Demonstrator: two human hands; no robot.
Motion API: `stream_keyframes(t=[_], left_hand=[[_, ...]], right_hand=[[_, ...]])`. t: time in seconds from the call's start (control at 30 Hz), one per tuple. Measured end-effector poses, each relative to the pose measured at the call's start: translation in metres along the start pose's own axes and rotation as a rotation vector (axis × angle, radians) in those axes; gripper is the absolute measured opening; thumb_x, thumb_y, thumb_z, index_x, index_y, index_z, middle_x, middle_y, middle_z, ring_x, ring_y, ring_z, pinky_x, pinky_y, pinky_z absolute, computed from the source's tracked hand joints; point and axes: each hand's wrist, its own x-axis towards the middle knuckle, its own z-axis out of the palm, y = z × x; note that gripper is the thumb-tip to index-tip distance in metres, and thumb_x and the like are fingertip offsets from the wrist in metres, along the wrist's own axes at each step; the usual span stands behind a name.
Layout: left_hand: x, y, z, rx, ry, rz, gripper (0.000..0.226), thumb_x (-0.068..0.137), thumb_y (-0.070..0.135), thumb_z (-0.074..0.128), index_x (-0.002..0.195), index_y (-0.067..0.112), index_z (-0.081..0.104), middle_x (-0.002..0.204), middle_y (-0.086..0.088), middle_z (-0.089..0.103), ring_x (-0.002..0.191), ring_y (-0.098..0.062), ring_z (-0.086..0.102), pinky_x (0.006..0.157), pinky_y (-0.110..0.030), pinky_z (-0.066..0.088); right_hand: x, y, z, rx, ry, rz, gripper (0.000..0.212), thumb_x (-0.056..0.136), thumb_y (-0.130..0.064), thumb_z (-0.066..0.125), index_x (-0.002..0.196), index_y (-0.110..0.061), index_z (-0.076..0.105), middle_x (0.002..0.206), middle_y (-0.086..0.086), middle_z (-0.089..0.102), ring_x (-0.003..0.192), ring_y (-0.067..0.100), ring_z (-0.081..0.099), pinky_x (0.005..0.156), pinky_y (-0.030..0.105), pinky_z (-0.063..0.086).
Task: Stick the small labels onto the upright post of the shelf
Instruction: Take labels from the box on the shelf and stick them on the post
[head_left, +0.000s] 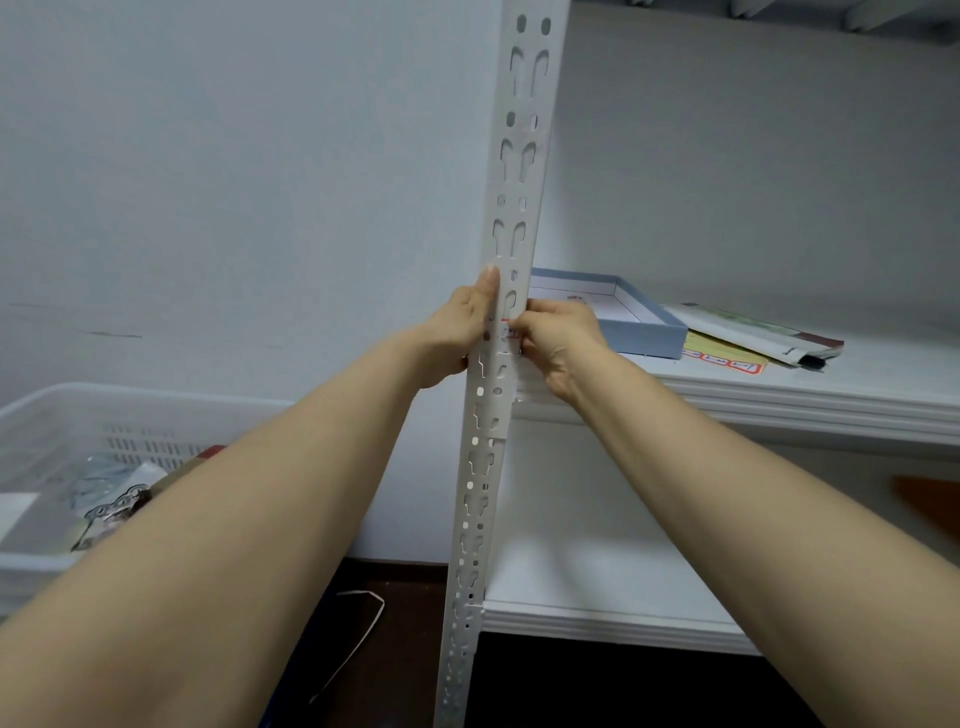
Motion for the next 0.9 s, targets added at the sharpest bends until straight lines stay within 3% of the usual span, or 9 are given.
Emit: stream_keyframes(t=[0.07,0.17,0.33,0.5,0.57,0.7,0.8,0.9], left_hand=[[0.001,0.000,0.001,-0.007,0.014,0.014,0.054,0.099,0.055,0.016,0.089,0.022,0.057,0.086,-0.003,0.059,0.074,-0.017,0.055,0.068,-0.027,0.044],[0.003,-0.001,0.002,0.001,0.026,0.014,0.052,0.099,0.055,0.014,0.081,0.025,0.053,0.085,-0.003,0.058,0.073,-0.017,0.053,0.063,-0.024,0.040],[0.004,-0.004,0.000,-0.017,0.018,-0.065,0.055,0.095,0.064,0.015,0.096,0.030,0.058,0.094,0.007,0.066,0.093,-0.015,0.061,0.075,-0.027,0.046],[0.000,-0.004,-0.002,-0.049,0.005,-0.107,0.060,0.093,0.067,0.017,0.109,0.030,0.062,0.097,0.005,0.068,0.094,-0.014,0.062,0.085,-0.031,0.047],[-0.001,-0.005,-0.002,-0.042,0.001,-0.105,0.064,0.092,0.068,0.017,0.117,0.028,0.062,0.101,0.004,0.068,0.097,-0.015,0.062,0.090,-0.033,0.046],[-0.002,-0.005,-0.003,-0.036,0.014,-0.113,0.066,0.091,0.070,0.018,0.122,0.027,0.059,0.105,0.005,0.068,0.100,-0.015,0.063,0.094,-0.036,0.046],[-0.002,-0.005,-0.003,-0.033,0.013,-0.107,0.064,0.092,0.069,0.017,0.116,0.029,0.061,0.102,0.006,0.068,0.099,-0.014,0.062,0.097,-0.038,0.045],[-0.003,-0.004,-0.002,-0.037,0.011,-0.102,0.060,0.092,0.068,0.016,0.102,0.033,0.063,0.098,0.008,0.069,0.098,-0.013,0.062,0.097,-0.039,0.045]], right_hand=[[0.000,0.001,0.002,-0.016,0.037,-0.012,0.028,0.078,0.016,0.048,0.088,0.000,0.069,0.071,0.015,0.062,0.063,0.024,0.054,0.053,0.026,0.049],[-0.005,0.001,0.002,-0.023,0.060,-0.028,0.028,0.080,0.013,0.048,0.093,0.001,0.070,0.064,0.010,0.062,0.044,0.013,0.054,0.040,0.017,0.044],[-0.012,0.001,-0.002,-0.026,0.026,-0.052,0.016,0.083,0.006,0.052,0.085,-0.002,0.066,0.036,-0.007,0.052,0.026,0.001,0.041,0.034,0.010,0.035],[-0.006,0.006,0.007,-0.140,0.124,-0.096,0.014,0.079,-0.006,0.061,0.066,-0.013,0.063,0.057,-0.003,0.059,0.042,0.006,0.053,0.044,0.013,0.040],[-0.003,0.009,0.012,-0.158,0.153,-0.110,0.005,0.078,-0.010,0.062,0.077,-0.010,0.066,0.066,0.000,0.064,0.055,0.012,0.058,0.054,0.018,0.048],[0.004,0.013,0.015,-0.212,0.193,-0.127,0.021,0.078,-0.017,0.062,0.095,-0.004,0.068,0.087,0.007,0.070,0.074,0.020,0.063,0.073,0.030,0.054],[0.004,0.012,0.015,-0.214,0.186,-0.132,0.021,0.080,-0.018,0.062,0.095,-0.004,0.068,0.088,0.008,0.071,0.076,0.021,0.066,0.074,0.031,0.056],[0.001,0.010,0.008,-0.190,0.118,-0.129,0.012,0.082,-0.014,0.060,0.086,-0.005,0.069,0.074,0.005,0.068,0.061,0.016,0.061,0.063,0.025,0.052]])
